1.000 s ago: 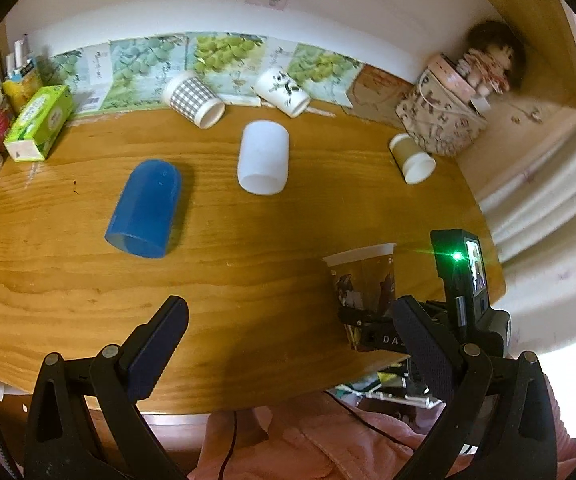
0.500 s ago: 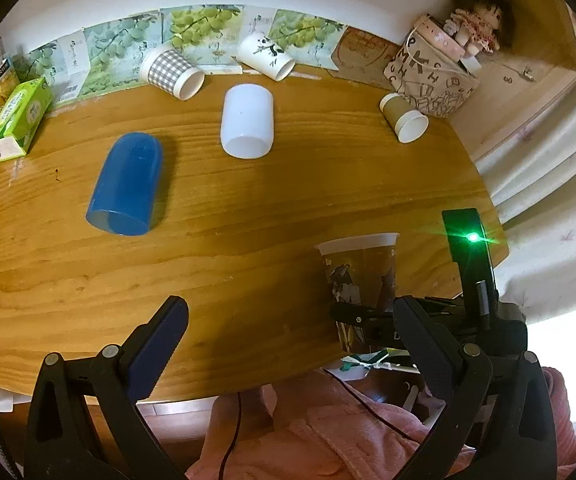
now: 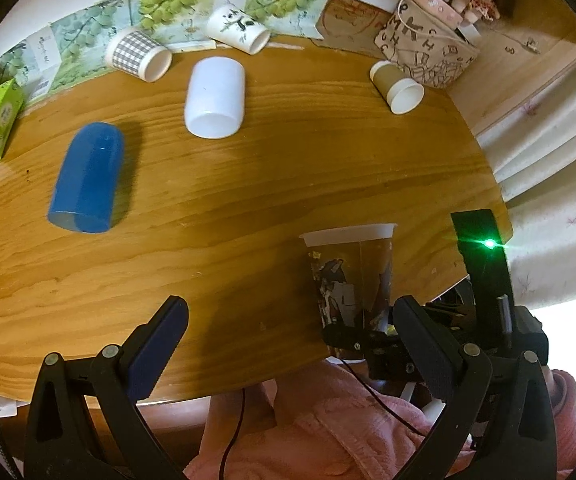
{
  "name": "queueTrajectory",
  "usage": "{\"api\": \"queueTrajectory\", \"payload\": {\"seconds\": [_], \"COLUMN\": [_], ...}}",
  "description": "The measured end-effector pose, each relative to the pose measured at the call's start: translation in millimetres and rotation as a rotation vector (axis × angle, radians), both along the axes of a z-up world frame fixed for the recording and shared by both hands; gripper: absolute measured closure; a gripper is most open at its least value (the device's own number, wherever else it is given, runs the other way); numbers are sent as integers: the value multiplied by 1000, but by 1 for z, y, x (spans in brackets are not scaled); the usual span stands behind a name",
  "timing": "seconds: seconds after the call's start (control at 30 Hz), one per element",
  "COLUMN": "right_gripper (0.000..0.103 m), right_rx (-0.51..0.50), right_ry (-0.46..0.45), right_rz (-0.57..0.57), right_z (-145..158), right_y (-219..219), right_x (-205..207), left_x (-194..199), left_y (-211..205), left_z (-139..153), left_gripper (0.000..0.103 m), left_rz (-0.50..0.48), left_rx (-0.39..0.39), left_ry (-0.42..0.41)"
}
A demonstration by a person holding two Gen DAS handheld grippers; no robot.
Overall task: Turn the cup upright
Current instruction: 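Grasp the printed cup with the left gripper while the right gripper holds it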
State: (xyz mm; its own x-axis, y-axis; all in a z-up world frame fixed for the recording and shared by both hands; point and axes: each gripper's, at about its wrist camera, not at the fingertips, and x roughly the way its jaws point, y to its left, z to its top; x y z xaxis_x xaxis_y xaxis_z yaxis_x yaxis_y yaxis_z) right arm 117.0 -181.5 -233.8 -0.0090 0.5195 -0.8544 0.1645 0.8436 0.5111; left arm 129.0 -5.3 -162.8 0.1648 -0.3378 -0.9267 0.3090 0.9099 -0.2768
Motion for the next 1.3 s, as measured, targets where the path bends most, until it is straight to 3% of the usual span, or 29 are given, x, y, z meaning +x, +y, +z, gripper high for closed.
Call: {"api": "queueTrajectory", "payload": {"seconds": [0.27,0.6,0.97,1.3], "right_gripper": [27,26,24,24], "right_rx": [-9,4,71,48], "right_ry": [9,3,-14,2], "right_rz": [74,127,198,201], "right_z": [7,19,34,29], "right_y": [-15,-30,-60,-93], "right_x": [-7,-7,-2,16], "left_x": [7,21,35,43], "left_y": [-25,-56,-94,-119], "left_z": [-15,-42,-59,-76], "left_gripper": [1,1,1,1], "left_rz": [-16,-16,-7,24], "left_rx": [16,-25,-36,-42], "left_ry": [57,203,273,341]}}
